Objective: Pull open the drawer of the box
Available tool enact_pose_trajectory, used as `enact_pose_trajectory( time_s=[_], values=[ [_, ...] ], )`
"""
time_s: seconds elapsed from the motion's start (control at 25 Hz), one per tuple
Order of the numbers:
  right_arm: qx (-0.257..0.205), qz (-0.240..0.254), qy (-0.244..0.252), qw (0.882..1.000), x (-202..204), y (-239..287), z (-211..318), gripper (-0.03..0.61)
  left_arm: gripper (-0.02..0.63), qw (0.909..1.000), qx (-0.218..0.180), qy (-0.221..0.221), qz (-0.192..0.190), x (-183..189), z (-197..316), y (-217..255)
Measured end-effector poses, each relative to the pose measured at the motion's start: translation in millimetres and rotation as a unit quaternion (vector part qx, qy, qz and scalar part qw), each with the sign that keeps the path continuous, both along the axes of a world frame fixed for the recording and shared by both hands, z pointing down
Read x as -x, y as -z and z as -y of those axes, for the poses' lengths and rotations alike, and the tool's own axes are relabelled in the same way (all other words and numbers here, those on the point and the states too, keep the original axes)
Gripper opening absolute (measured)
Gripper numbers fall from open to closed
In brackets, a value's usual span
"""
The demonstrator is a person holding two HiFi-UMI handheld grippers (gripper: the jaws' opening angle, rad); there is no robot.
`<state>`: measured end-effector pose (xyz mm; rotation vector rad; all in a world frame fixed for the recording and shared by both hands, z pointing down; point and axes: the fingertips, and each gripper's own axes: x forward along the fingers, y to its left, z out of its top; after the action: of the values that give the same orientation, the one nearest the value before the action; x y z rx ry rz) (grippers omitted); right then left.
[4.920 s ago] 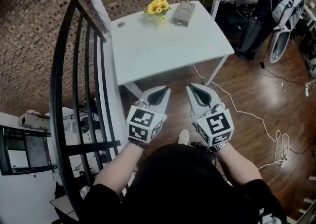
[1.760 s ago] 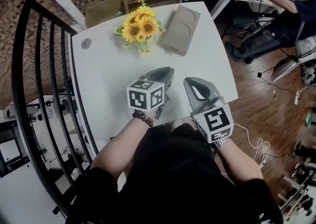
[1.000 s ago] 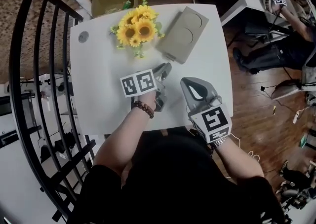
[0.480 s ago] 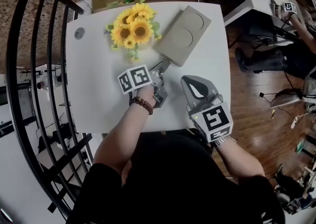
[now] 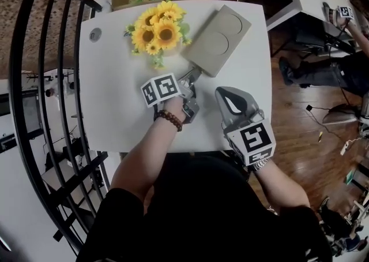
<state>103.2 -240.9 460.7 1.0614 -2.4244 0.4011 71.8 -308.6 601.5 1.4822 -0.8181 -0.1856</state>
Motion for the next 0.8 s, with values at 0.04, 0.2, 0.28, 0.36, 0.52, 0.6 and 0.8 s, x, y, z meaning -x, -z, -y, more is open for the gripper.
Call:
enact_pose_trajectory(
  time_s=[0.04,0.2,0.28,0.36,0.52,0.6,0.8],
  values=[
    [0.0,0.0,0.0,1.0,-0.7,-0.2,-0.1,-0.008,0.064,1.0,0.0,0.001,0.0,-0.3,-0.4,0.5],
    [-0.001,0.0,0.005,1.0,0.6,0.0,-0.9,-0.009,0.06,1.0,0.002,0.003,0.003,0.9,-2.5,1.6],
    [-0.003,0.003,0.011,1.0,3.4,1.6,-2.1,-0.008,0.058,1.0,0.003,0.004,0.005,1.9,-4.9,1.8],
    [-0.004,0.006,0.017,1.0,6.1,2.9,-3.5,-0.009,0.058,1.0,0.005,0.005,0.007,3.3,-8.2,1.7],
    [-0.007,0.008,0.028,1.0,11.8,6.2,-6.8,-0.009,0.058,0.9998,0.008,0.01,0.011,9.5,-16.5,1.5],
    [-0.007,0.009,0.033,0.999,14.0,6.8,-9.4,-0.009,0.058,0.9998,0.01,0.013,0.014,12.8,-21.3,1.8],
    [-0.008,0.013,0.047,0.999,21.2,7.9,-16.0,-0.008,0.058,0.9996,0.014,0.018,0.019,20.4,-34.2,1.3]
  ],
)
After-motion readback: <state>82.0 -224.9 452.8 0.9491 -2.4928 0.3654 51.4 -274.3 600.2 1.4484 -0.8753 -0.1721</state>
